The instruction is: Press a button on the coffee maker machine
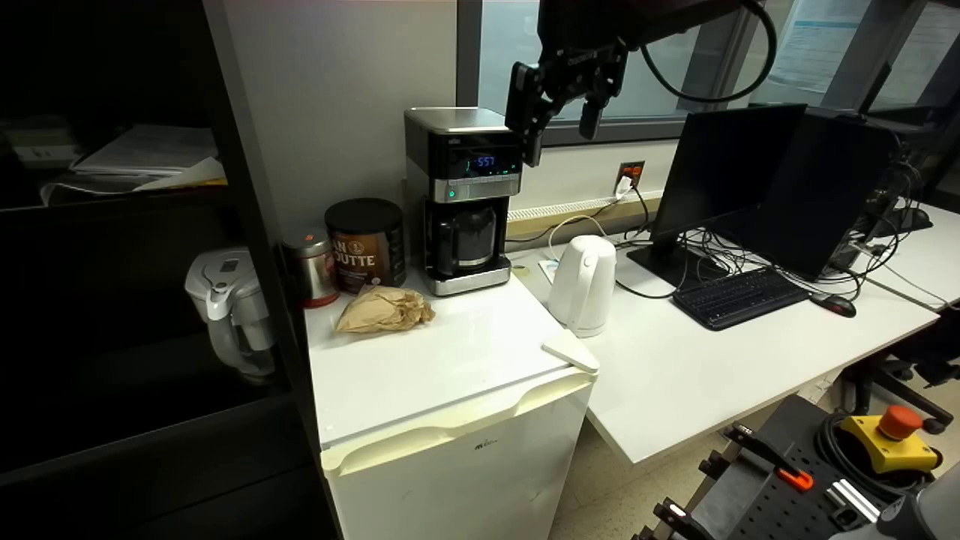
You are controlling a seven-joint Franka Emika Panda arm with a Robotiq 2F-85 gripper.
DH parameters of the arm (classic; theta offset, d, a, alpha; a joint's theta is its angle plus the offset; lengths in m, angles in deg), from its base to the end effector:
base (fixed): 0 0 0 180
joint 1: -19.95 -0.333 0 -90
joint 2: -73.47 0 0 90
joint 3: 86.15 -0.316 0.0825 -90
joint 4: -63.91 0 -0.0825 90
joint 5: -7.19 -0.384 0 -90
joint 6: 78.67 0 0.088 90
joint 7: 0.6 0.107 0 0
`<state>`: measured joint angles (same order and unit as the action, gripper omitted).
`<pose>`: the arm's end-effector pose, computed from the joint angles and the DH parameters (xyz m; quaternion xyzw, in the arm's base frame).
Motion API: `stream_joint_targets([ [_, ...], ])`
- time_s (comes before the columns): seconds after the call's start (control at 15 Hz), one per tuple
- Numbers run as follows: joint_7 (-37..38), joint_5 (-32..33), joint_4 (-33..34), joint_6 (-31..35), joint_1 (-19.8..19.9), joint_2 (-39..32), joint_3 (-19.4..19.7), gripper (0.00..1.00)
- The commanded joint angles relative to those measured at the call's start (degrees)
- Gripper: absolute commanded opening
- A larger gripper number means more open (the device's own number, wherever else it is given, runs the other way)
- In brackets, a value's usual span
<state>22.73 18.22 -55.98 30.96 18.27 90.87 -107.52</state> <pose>0.4428 0.1916 0.5535 0.9878 0.0202 0.1032 0.1153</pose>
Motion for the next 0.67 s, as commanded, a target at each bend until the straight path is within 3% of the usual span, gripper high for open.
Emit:
stream_joint_targets([
  [0.0,0.1,1.2,0.3,-0.2,-2.3,-0.9,2.1,1.00],
  [0.6,-15.5,11.9,1.9,3.0,-4.8,-10.9,4.7,1.00],
])
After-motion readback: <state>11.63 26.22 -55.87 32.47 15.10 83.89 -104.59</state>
